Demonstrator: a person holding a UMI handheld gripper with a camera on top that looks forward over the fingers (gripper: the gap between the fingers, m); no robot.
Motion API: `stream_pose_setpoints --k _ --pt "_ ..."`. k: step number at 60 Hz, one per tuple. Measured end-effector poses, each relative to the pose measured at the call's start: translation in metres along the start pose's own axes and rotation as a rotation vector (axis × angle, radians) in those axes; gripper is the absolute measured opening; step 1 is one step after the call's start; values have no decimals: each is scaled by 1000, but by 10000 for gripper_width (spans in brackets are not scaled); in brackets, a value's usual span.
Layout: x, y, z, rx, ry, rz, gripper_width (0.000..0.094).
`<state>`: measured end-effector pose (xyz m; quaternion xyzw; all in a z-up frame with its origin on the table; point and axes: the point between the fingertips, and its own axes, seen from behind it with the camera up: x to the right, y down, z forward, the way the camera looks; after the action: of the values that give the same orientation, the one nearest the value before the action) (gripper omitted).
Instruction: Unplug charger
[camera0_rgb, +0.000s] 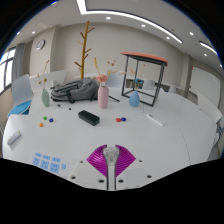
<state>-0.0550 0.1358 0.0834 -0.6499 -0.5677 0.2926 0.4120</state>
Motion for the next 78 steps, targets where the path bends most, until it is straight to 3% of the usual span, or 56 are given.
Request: stream_pose_setpoints --k 8,20,22,26,27,29,34,59,69,78 --pt "7 40 27 -65 -28 -16 100" --pt "13 79 51 -157 -46 -2 275" --pt "16 82 51 -166 -35 5 402" --pt "17 85 47 -182 -36 19 840" --pt "16 86 45 -187 -41 21 853" --pt "16 85 39 -193 -47 25 814" --pt "21 74 14 -184 -53 22 862" --pt "50 26 -215 -183 -59 32 852" --pt "67 15 -237 -136 -14 11 851" --pt "68 10 -231 -126 -40 1 851"
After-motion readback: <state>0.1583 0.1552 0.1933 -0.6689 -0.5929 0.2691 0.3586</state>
